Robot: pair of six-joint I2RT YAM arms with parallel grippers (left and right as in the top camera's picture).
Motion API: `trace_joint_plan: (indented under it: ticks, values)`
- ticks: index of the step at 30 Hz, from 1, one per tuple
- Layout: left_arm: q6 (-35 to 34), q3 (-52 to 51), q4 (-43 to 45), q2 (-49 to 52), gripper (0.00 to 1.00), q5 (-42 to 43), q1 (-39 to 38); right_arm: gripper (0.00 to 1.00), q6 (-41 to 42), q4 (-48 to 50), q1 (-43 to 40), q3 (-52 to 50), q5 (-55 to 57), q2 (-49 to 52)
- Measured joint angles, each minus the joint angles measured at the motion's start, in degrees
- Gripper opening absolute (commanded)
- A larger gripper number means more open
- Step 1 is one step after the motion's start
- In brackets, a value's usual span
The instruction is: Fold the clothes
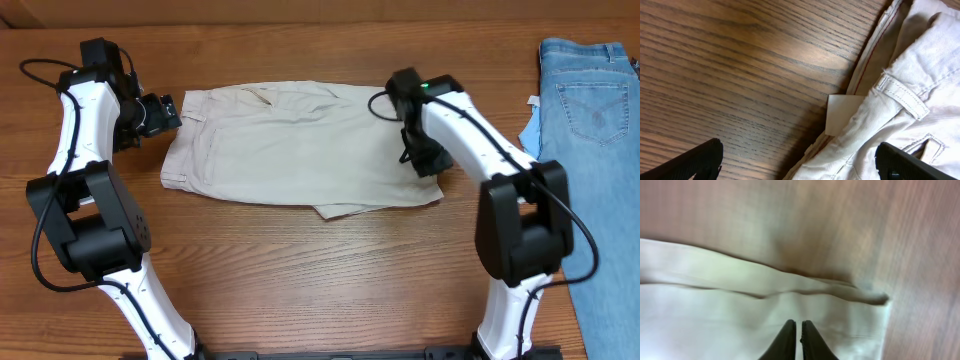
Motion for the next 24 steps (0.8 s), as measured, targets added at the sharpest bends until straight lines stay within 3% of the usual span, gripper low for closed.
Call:
trace_joint_plan:
  ticks: [2, 3, 6, 13, 17, 24]
  values:
    - [0.0, 0.0, -0.1, 0.0, 1.0, 0.0, 0.0, 0.75, -4.4, 2.8, -0.8, 0.0, 1.0, -1.5]
    - [0.0, 0.0, -0.3, 0.0, 1.0, 0.1, 0.0, 0.86, -7.5, 4.6, -1.2, 0.0, 1.3, -1.9]
    - [1.0, 0.0, -0.9, 0.0, 1.0, 2.7, 0.0, 1.0, -18.5, 9.5, -2.9, 0.0, 0.9, -2.2]
    - [9.8, 0.0, -0.2, 0.0, 1.0, 16.1, -0.1, 1.0, -36.8, 13.6, -6.1, 0.0, -3.3, -2.2]
    - [13.2, 0.0, -0.1, 0.0, 0.99, 19.1, -0.1, 1.0, -40.1, 13.7, -7.0, 0.0, -4.2, -2.2]
    - [16.3, 0.0, 4.0, 0.0, 0.86, 19.1, -0.1, 0.96, -41.8, 13.7, -7.0, 0.0, -5.0, -2.2]
